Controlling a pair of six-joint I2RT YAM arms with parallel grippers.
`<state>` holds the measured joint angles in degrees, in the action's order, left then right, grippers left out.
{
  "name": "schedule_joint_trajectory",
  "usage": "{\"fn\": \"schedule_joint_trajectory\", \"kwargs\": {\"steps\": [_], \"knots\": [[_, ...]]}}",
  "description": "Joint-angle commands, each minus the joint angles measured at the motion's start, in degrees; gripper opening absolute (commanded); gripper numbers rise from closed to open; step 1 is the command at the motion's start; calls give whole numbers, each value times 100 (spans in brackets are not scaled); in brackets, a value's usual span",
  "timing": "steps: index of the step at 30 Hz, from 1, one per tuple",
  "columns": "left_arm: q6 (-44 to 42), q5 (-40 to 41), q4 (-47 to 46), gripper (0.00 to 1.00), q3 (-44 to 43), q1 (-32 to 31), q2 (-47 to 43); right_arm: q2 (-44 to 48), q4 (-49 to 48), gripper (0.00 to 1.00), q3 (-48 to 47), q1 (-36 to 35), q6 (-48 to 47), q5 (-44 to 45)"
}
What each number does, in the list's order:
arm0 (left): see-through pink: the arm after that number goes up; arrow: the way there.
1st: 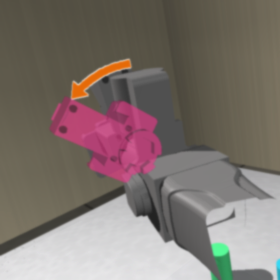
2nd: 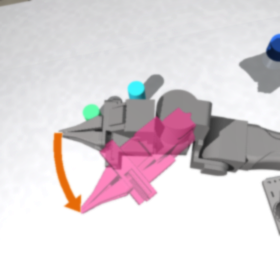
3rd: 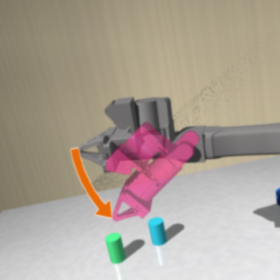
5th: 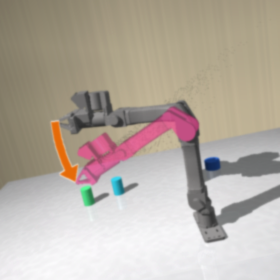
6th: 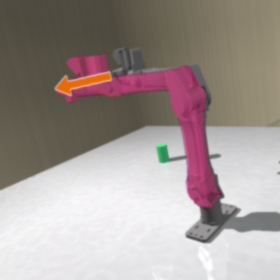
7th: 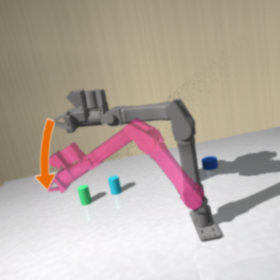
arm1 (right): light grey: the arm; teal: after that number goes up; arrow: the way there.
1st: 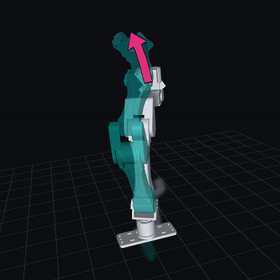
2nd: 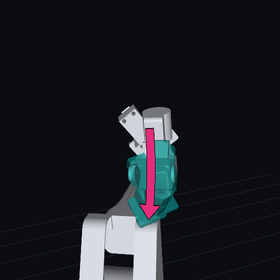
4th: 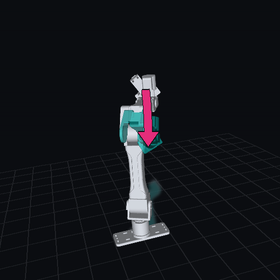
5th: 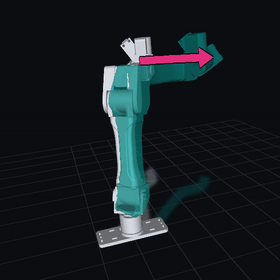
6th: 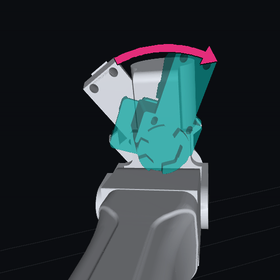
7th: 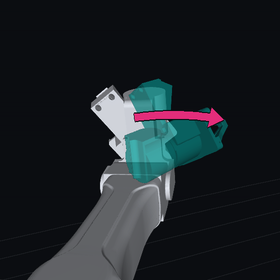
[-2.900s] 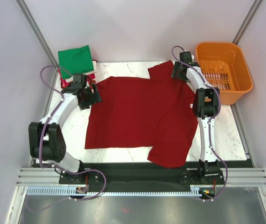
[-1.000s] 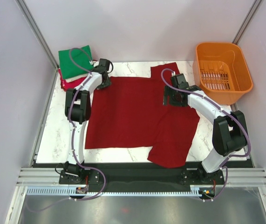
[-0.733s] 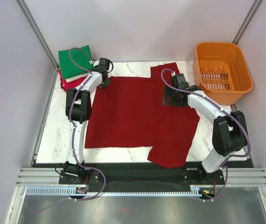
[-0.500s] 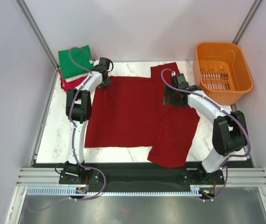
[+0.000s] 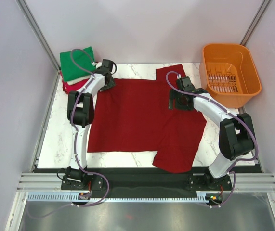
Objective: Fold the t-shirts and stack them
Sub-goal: Flatten the tshirt out
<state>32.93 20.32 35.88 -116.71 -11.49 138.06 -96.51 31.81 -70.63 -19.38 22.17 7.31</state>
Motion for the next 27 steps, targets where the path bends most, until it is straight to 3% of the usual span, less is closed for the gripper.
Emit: {"fn": "schedule_joint_trajectory", "kwargs": {"steps": [1,15,27], "knots": [[29,-36,-55,62,-327,32,-253,-8,-35,82,-144,-5,-82,-28],[38,-116,-37,61,-546,32,-130,-61,-61,81,-144,-5,-82,-63],[214,-124,-63,51,-441,32,107,-122,-105,81,-83,-5,-73,-98]]}}
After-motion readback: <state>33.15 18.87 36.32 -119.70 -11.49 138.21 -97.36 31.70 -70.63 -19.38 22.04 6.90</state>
